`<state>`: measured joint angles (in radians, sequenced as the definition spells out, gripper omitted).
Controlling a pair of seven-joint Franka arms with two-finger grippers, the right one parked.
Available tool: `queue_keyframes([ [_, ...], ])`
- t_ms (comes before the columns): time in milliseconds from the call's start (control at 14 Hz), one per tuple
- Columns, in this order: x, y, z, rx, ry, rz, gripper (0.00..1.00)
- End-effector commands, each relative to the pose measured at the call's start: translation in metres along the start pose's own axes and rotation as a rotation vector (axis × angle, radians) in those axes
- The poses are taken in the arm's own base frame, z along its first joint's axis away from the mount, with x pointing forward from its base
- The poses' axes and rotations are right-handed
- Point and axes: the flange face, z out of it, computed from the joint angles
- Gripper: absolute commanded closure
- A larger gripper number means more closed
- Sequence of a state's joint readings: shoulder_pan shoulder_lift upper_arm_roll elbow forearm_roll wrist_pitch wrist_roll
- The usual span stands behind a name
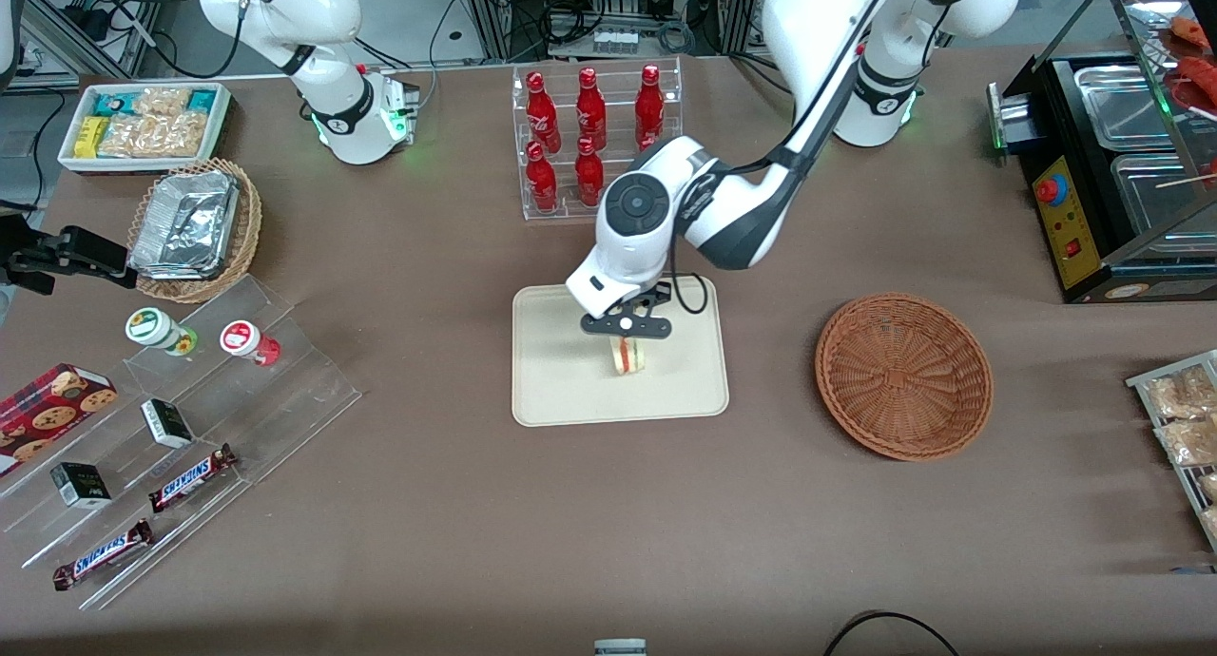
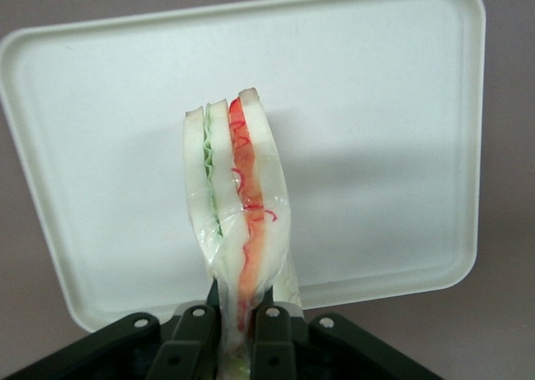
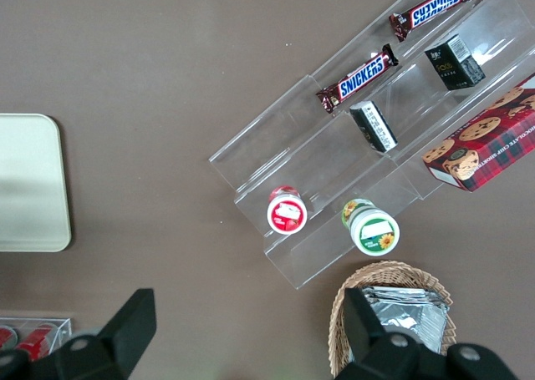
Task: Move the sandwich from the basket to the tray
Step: 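Lower the sandwich onto the tray and open the left gripper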
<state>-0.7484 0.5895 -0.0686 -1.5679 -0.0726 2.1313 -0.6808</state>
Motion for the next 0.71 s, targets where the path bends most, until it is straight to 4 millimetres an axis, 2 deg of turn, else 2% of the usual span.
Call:
queue_keyframes([
  [0,-0.003,0.016,0.023,0.011,0.014,0.030,1.00],
  [357,-0.005,0.014,0.045,0.046,0.004,0.044,1.00],
  [643,-0.005,0.012,0.054,0.068,0.005,0.054,1.00],
])
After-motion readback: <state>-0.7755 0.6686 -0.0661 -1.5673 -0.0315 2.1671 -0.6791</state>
